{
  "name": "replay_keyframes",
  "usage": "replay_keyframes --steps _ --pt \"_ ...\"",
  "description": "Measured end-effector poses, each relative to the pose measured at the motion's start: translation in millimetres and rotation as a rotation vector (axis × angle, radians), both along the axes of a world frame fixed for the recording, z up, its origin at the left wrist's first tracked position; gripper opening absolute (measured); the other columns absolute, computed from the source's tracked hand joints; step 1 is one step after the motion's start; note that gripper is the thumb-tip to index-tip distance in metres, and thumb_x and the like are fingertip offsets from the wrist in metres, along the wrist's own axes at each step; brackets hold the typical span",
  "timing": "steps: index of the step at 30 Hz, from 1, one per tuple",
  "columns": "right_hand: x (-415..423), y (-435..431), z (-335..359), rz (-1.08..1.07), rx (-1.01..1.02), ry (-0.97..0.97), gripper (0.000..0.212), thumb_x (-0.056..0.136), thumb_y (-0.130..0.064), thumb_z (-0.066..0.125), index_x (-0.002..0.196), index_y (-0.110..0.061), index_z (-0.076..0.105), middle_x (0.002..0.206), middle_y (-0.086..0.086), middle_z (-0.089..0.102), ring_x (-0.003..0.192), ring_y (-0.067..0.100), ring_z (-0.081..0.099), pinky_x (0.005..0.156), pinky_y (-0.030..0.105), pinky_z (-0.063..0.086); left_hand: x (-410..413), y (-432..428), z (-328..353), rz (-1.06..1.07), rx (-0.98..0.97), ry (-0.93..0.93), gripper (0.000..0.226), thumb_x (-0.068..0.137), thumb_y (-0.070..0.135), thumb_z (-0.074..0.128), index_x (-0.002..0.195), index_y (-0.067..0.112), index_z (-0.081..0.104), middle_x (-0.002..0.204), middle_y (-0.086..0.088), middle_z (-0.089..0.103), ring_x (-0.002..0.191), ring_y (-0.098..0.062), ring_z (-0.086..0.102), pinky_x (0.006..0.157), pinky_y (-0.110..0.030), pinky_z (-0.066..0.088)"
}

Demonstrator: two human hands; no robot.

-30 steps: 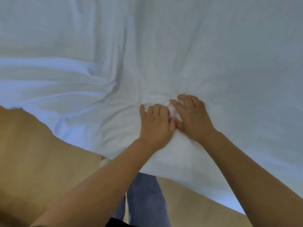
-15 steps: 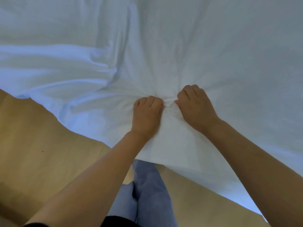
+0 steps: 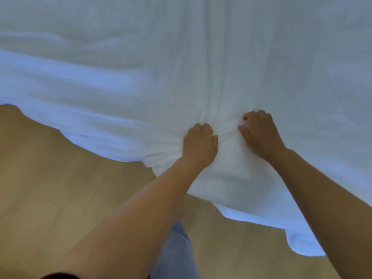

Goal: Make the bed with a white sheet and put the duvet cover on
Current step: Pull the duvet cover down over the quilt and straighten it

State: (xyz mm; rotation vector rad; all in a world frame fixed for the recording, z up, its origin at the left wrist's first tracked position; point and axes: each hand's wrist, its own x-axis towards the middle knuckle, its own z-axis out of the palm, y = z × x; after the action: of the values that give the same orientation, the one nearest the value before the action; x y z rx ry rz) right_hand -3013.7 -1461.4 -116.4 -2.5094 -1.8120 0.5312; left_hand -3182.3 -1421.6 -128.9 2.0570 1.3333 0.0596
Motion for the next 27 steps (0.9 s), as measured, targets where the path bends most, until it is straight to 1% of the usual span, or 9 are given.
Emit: replay_keyframes --steps 5,7,10,12,14,16,19,22,27 --pt "-7 -90 -10 0.156 -0.088 0.033 0.069 0.087 -0.039 0.062 0.142 -0.006 0.037 0.148 0.019 0.034 0.137 0.033 0.030 0.112 0.041 0.018 -7 -69 -7 -0.132 0.143 -0.048 0.069 0.083 0.053 0.060 0.135 0.010 0.046 0.138 -0.011 0.043 0.129 -0.028 0.037 0.110 -0.044 0.019" --pt "3 -109 -10 0.241 -0.152 -0.010 0.067 0.090 -0.039 0.058 0.143 -0.006 0.035 0.150 0.017 0.032 0.139 0.031 0.028 0.114 0.040 0.018 3 -91 -9 -0.219 0.111 0.036 0.064 0.086 0.053 0.055 0.136 0.016 0.046 0.145 -0.005 0.037 0.135 -0.024 0.028 0.112 -0.048 0.005" --pt "17 -114 -8 0.281 -0.102 -0.043 0.043 0.088 -0.023 0.063 0.124 0.000 0.057 0.131 0.023 0.052 0.121 0.039 0.047 0.098 0.045 0.037 23 -106 -21 -0.197 0.107 0.118 0.040 0.092 0.036 0.052 0.129 0.018 0.053 0.143 -0.001 0.039 0.136 -0.021 0.027 0.112 -0.048 -0.003" --pt "23 -110 -9 0.366 0.003 -0.078 0.023 0.076 -0.009 0.074 0.095 0.003 0.067 0.101 0.022 0.063 0.092 0.041 0.059 0.074 0.044 0.048 33 -109 -24 -0.137 0.217 0.070 0.022 0.082 0.017 0.067 0.103 0.011 0.068 0.118 -0.009 0.060 0.115 -0.029 0.052 0.110 -0.051 0.022" --pt "28 -105 -14 0.446 0.078 -0.135 0.021 0.060 0.002 0.081 0.070 0.001 0.063 0.073 0.018 0.061 0.065 0.034 0.060 0.054 0.034 0.046 39 -107 -31 -0.132 0.394 0.061 0.019 0.060 0.004 0.081 0.073 0.009 0.068 0.079 -0.009 0.065 0.075 -0.029 0.063 0.083 -0.041 0.050" --pt "31 -102 -20 0.461 0.128 -0.144 0.027 0.053 0.007 0.082 0.061 -0.001 0.058 0.063 0.016 0.057 0.056 0.030 0.057 0.051 0.029 0.044 46 -107 -36 -0.127 0.456 0.100 0.023 0.054 0.007 0.084 0.065 0.013 0.065 0.067 -0.004 0.060 0.061 -0.024 0.059 0.065 -0.028 0.049" --pt "37 -99 -29 0.500 0.159 -0.089 0.012 0.068 0.008 0.071 0.071 0.003 0.060 0.072 0.021 0.058 0.066 0.033 0.059 0.060 0.035 0.045 55 -115 -41 -0.008 0.483 0.105 0.017 0.065 0.003 0.080 0.069 0.007 0.064 0.070 -0.009 0.060 0.064 -0.026 0.059 0.063 -0.029 0.042" --pt "50 -105 -28 0.481 0.097 -0.009 0.015 0.094 -0.005 0.045 0.097 0.003 0.057 0.101 0.020 0.055 0.095 0.035 0.050 0.081 0.041 0.036 78 -140 -27 0.238 0.299 -0.039 0.009 0.089 0.000 0.054 0.081 -0.001 0.057 0.080 -0.017 0.055 0.073 -0.031 0.052 0.069 -0.039 0.036" --pt "73 -128 -1 0.283 0.369 0.403 0.008 0.088 -0.001 0.049 0.084 0.004 0.054 0.093 0.021 0.054 0.084 0.034 0.049 0.074 0.034 0.038 135 -177 15 0.438 -0.188 -0.251 0.016 0.100 0.017 0.034 0.084 0.017 0.040 0.070 0.006 0.044 0.061 -0.009 0.040 0.057 -0.015 0.034"
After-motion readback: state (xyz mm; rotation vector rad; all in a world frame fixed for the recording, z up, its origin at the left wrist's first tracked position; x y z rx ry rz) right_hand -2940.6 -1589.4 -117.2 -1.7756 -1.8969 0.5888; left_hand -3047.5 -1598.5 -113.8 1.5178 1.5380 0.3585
